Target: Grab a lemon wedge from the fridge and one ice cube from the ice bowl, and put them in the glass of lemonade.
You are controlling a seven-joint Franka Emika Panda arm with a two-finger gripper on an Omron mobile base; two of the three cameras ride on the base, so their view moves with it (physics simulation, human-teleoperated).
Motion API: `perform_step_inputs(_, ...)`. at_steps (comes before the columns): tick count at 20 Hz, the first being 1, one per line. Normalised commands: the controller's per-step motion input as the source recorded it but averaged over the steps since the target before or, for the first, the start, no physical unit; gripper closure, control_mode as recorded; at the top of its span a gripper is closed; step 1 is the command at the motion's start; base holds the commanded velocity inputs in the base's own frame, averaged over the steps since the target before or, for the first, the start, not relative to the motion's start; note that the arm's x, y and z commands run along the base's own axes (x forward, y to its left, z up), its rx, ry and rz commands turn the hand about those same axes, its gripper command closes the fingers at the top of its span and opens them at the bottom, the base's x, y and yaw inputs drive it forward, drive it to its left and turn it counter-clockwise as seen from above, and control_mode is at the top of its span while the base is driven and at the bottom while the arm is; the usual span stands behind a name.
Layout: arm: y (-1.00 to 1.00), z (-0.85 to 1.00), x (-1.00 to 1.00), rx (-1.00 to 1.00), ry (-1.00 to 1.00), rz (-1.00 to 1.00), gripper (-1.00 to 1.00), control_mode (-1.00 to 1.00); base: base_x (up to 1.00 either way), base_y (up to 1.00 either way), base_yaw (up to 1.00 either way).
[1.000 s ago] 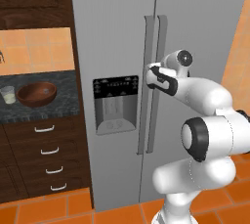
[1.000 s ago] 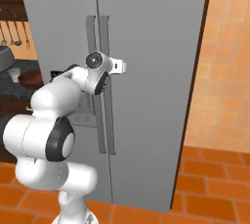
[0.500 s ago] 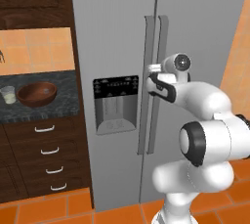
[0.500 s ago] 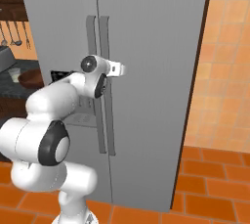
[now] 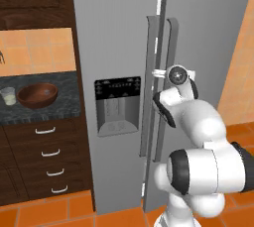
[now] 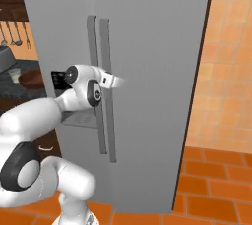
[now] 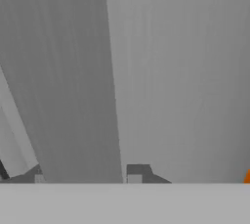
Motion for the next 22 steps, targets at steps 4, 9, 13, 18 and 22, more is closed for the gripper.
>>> perform_step_inputs(4, -1.0, 0.23, -0.71, 0.16, 0.05, -0.18, 1.0, -1.0, 0.0, 0.0, 0.0)
perform_step_inputs(9, -1.0, 0.06, -0.9, 0.17, 0.01, -0.14, 1.0, -1.0, 0.0, 0.0, 0.0)
perform_step_inputs(13, -1.0, 0.02, -1.0, 0.16, 0.0, -0.12, 1.0, -1.0, 0.0, 0.0, 0.0)
perform_step_inputs(18, -1.0, 0.1, -0.99, 0.14, 0.0, -0.11, 1.0, -1.0, 0.0, 0.0, 0.0)
perform_step_inputs(22, -1.0, 0.06, -0.99, 0.13, 0.0, -0.11, 1.0, -1.0, 0.0, 0.0, 0.0)
